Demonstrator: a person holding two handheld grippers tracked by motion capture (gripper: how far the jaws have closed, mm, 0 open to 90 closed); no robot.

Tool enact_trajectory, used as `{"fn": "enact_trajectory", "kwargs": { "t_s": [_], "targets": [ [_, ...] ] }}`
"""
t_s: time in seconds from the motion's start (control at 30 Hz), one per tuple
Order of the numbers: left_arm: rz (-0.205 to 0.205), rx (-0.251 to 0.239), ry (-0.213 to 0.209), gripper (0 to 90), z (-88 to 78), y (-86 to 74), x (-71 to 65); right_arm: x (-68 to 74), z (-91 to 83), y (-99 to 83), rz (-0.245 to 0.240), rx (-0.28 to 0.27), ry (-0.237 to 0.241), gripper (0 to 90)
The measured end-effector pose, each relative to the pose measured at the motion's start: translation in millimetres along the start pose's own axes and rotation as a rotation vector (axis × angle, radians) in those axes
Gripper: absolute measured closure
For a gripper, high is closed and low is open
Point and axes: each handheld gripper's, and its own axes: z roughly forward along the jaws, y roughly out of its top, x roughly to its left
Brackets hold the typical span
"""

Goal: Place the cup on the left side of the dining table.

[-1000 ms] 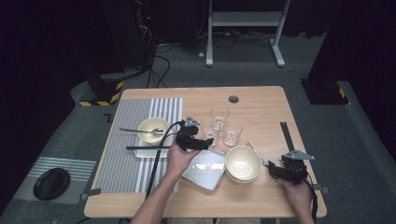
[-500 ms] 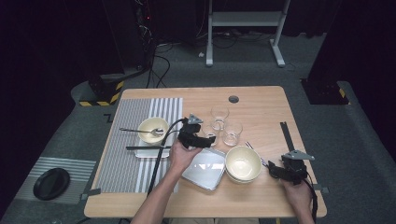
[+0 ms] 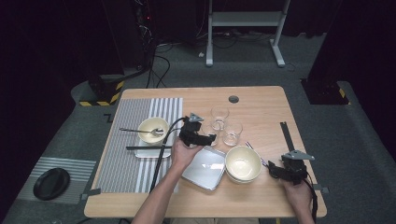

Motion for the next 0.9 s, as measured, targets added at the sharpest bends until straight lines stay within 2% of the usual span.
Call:
{"fn": "enact_trajectory", "kwargs": {
  "t_s": [0.17,0.27,0.3,0.33,0.4,0.47,0.5,0.57,0.63,0.7,0.77,0.9],
  "targets": [
    [0.038,-0.002,0.006,18.7,3.0,5.1,-0.5,0.0,0.0,0.0,0.0,0.0,0.0,36.7],
    [0.028,-0.013,0.009,17.5,6.5,6.3,-0.2,0.6,0.1,0.0,0.006,0.001,0.0,36.8],
    [0.009,-0.014,0.006,17.3,7.5,6.3,-0.7,0.9,0.1,-0.1,0.01,0.002,0.001,36.7],
    [0.008,-0.014,0.006,17.0,8.0,6.6,-0.4,0.1,0.1,0.0,0.0,0.0,-0.001,36.7],
    [0.032,-0.019,0.009,17.0,8.9,7.5,0.8,0.1,0.1,0.0,0.001,0.0,-0.001,36.7],
    [0.023,-0.025,0.017,17.0,9.8,7.5,0.5,0.9,0.1,0.0,0.01,0.001,0.001,36.7],
    [0.034,-0.021,0.014,17.0,10.2,7.7,1.9,0.9,0.1,-0.1,0.01,0.002,0.001,36.7],
    [0.016,-0.021,0.021,16.7,11.8,7.0,1.9,0.8,0.1,0.0,0.008,0.001,0.0,36.7],
    [0.027,-0.01,0.017,15.7,12.9,7.3,4.5,0.8,0.1,0.0,0.008,0.001,0.0,36.7],
    [-0.002,-0.016,0.027,15.6,14.1,6.6,2.8,0.9,0.1,0.0,0.009,0.002,0.0,36.7],
    [0.021,-0.011,0.022,15.4,15.1,7.4,4.7,0.9,0.1,0.0,0.009,0.002,0.0,36.7],
    [0.004,-0.019,0.033,14.8,19.7,7.8,1.0,0.8,0.1,0.0,0.007,0.001,0.0,36.7]
  ]
}}
